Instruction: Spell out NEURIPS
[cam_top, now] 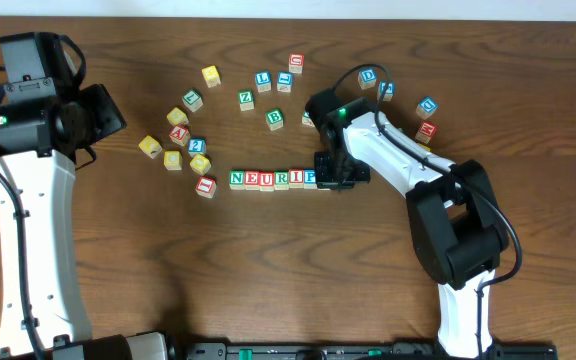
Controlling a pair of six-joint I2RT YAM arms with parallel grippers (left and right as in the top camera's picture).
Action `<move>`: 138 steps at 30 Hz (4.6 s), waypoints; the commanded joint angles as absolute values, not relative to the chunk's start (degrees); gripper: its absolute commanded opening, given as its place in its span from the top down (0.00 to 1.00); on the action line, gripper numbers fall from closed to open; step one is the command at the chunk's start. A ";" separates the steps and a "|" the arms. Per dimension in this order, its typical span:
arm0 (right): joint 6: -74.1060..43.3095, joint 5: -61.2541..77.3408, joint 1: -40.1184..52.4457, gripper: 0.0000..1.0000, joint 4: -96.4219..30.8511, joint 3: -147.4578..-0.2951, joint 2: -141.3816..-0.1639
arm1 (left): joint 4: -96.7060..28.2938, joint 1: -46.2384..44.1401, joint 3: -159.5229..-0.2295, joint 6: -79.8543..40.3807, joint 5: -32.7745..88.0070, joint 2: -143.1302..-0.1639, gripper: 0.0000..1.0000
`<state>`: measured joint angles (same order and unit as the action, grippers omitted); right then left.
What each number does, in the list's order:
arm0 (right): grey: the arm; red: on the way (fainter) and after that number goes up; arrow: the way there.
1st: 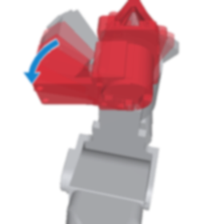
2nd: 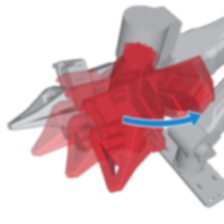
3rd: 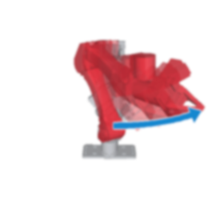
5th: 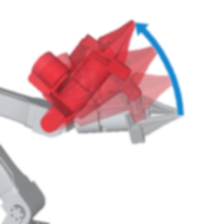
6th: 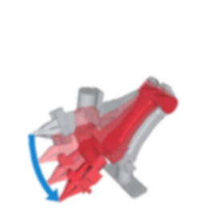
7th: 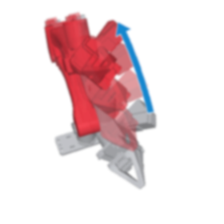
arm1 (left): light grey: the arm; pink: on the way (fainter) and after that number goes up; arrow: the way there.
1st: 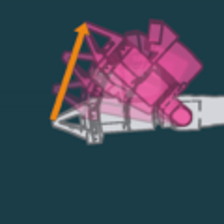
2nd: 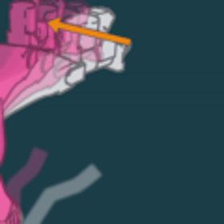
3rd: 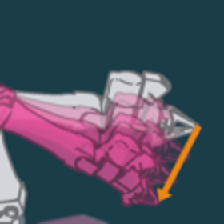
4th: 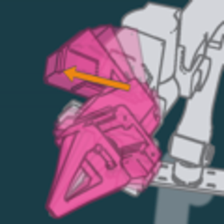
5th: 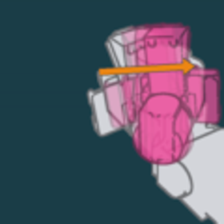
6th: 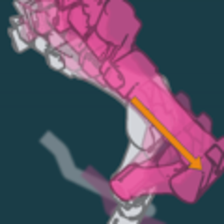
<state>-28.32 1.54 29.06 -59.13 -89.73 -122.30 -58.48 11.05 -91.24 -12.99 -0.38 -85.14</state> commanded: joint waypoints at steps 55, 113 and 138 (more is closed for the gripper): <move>-24.08 10.70 32.36 0.86 -42.00 -94.08 -112.29 | -62.46 9.41 -89.19 -14.26 1.06 -85.80 0.40; -17.08 8.21 12.73 0.62 -56.14 -94.04 -107.92 | -31.55 -10.94 -50.85 -17.39 1.89 -92.82 0.48; -17.06 5.96 12.73 0.61 -58.08 -93.95 -107.94 | -23.62 -10.63 -50.85 -12.01 -0.73 -99.00 0.47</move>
<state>-17.69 6.59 12.97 -58.00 -93.06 -108.92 -23.99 -10.94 -51.44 -13.02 1.08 -98.15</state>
